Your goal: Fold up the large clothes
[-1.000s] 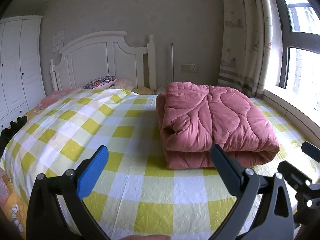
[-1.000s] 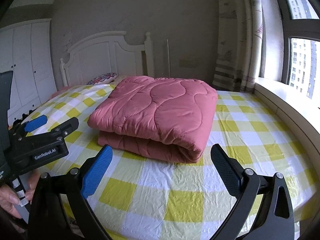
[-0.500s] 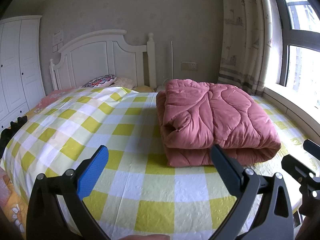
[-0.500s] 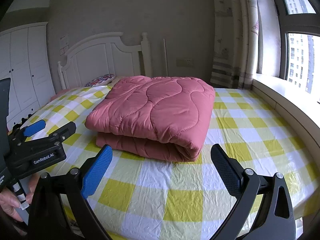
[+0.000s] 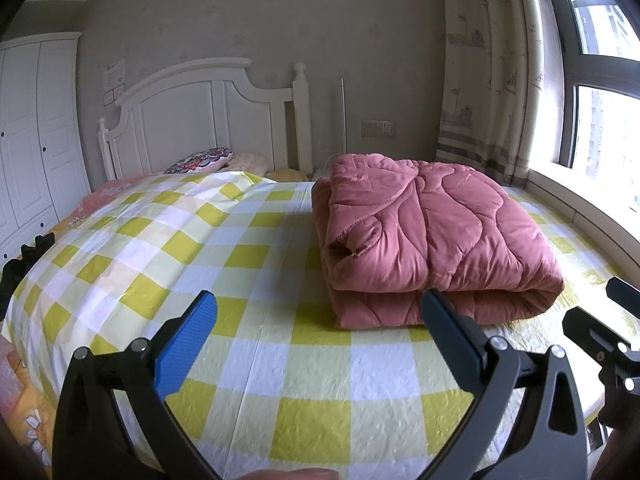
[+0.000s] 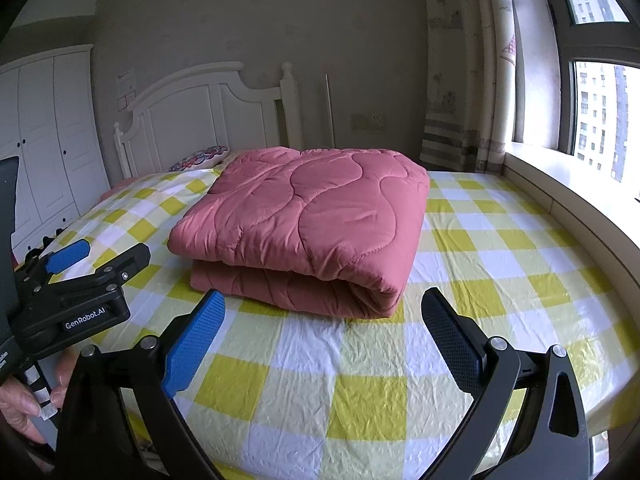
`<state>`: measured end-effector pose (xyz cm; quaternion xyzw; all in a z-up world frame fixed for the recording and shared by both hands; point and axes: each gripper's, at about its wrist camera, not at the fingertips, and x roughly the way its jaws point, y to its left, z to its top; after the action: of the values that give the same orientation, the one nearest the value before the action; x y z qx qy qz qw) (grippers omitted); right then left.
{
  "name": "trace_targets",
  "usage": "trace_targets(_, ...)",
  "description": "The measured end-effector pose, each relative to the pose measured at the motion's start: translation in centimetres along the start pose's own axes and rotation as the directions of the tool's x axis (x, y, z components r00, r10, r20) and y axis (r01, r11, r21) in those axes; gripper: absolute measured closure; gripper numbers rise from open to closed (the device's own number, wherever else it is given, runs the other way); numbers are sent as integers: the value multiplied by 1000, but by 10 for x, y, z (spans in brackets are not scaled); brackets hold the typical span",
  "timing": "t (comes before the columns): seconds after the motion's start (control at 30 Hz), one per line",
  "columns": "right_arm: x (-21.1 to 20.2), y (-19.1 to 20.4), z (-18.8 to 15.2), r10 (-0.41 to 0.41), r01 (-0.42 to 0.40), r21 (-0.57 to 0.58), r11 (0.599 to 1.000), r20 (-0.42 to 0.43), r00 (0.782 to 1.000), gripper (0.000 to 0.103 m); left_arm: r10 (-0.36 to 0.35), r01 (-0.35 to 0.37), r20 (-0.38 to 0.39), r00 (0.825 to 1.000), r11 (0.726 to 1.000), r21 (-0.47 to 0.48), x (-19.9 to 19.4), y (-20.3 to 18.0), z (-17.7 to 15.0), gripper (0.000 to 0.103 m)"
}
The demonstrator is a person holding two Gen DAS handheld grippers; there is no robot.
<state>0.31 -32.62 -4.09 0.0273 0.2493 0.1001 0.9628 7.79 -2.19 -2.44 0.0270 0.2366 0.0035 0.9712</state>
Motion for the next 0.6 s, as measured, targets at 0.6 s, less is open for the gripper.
trace_targets(0.6, 4, 5, -5, -4, 5, 10, 1000, -14, 1000, 6, -4, 5, -10, 1000, 1000, 15, 3, 8, -6, 2)
